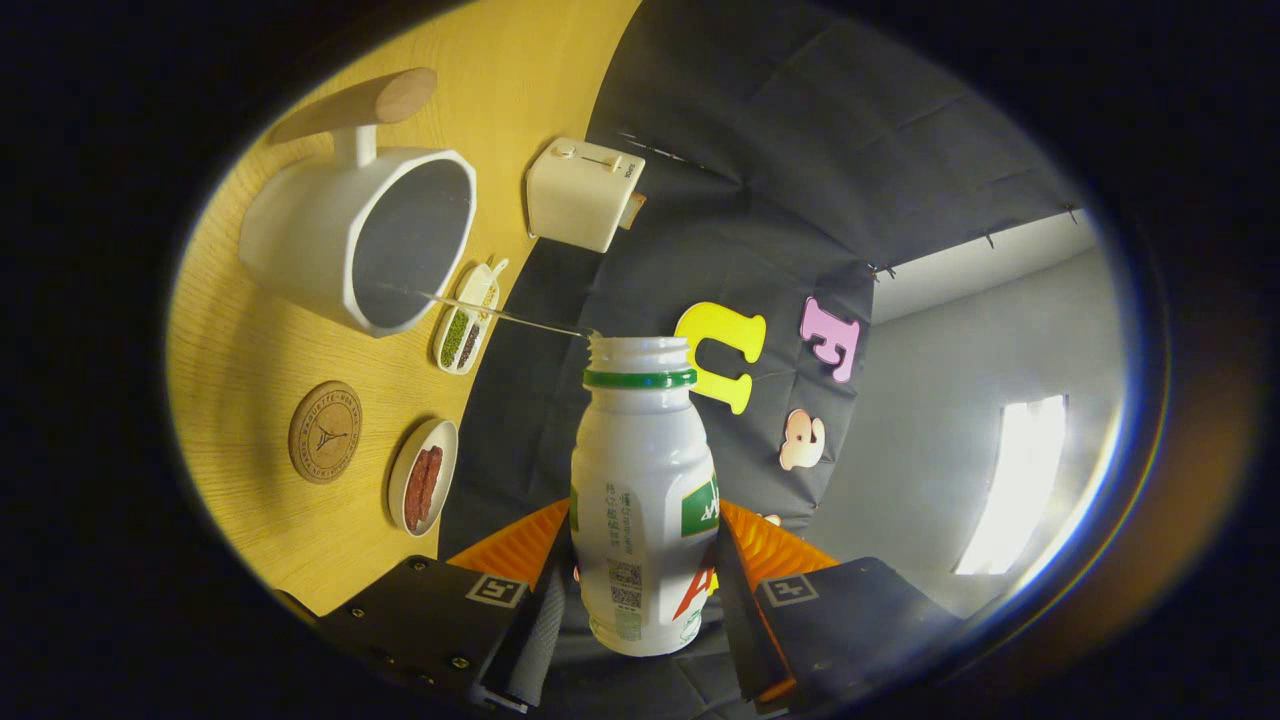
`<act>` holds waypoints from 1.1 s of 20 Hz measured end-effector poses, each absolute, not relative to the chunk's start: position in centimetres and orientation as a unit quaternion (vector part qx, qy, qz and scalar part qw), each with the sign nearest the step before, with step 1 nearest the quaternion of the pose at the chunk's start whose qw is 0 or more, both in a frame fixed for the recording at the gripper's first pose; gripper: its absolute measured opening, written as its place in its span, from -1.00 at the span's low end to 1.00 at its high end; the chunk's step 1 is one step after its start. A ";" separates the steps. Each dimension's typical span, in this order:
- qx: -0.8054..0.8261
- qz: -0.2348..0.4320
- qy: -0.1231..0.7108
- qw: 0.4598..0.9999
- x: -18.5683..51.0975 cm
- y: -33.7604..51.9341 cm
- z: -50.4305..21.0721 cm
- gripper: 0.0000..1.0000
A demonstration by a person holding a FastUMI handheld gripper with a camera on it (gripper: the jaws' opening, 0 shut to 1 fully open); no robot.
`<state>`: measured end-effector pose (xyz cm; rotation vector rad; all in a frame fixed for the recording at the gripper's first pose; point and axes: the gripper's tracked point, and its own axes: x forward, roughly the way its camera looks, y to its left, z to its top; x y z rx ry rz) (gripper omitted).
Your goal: Take the bottle from table, then pour the juice into the cup, finally place the bottle on the coaster
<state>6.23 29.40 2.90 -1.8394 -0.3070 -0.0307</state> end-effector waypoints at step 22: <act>-0.830 -0.020 -0.178 0.528 5.4 31.6 3.2 0.40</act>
